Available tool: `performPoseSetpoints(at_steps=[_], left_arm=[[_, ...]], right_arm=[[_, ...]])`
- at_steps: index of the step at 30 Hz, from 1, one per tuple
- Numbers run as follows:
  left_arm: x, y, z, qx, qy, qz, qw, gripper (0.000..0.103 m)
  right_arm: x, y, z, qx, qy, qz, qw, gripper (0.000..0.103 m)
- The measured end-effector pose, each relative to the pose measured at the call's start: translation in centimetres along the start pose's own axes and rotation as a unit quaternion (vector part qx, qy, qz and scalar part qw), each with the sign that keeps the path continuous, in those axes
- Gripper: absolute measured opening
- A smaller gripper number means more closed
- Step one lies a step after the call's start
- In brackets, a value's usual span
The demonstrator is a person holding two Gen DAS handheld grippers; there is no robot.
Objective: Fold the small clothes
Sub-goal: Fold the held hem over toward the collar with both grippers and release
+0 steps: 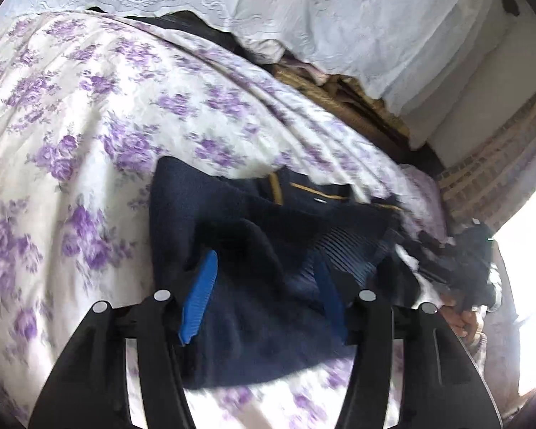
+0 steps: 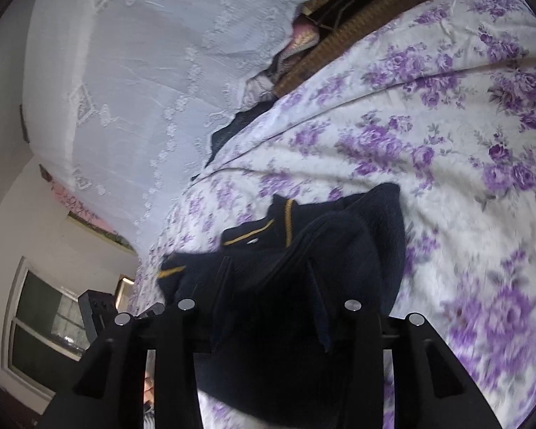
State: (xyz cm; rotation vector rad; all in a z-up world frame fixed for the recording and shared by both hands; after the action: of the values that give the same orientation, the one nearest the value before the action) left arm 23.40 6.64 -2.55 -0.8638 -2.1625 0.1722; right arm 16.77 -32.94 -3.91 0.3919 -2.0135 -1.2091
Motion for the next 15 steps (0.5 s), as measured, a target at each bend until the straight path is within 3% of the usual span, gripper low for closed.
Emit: performPoseSetpoints(at_steps=[3,6,8,11,15], left_arm=[[0.5,-1.4,0.4,-0.016,0.001,0.024,0.9996,0.054],[0.9,-4.0,0.7,-0.066,-0.005,0.037,0.9971,0.054],[1.8,-5.8,1.1,-0.115,-0.013,0.045,0.9922,0.055],[2.6,-7.6,2.2,-0.175,-0.012,0.046,0.9834,0.067],[1.5,-9.5,4.2,-0.232,0.030,0.045,0.9713,0.069]], right_arm=[[0.4,0.9,1.1,0.017,0.010,-0.006,1.000,0.042],[0.8,2.1,1.7,0.039,0.017,-0.018,0.999,0.042],[1.2,2.7,1.9,0.051,0.020,-0.027,0.998,0.042],[1.2,3.0,2.1,0.062,0.033,-0.029,0.997,0.043],[-0.2,3.6,3.3,0.094,0.076,-0.005,0.993,0.043]])
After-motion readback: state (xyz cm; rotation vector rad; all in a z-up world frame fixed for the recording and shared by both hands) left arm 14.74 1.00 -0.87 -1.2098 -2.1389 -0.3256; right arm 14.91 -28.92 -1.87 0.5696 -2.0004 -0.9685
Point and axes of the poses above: each gripper's, at about its wrist camera, not at the fingertips, and x roughly against the way its jaws point, y to its left, z to its underside, the point moved 1 cm from there along -x, roughly the way its jaws point, and after that the axes turned 14 degrees about -x, right-handed, at the moved point
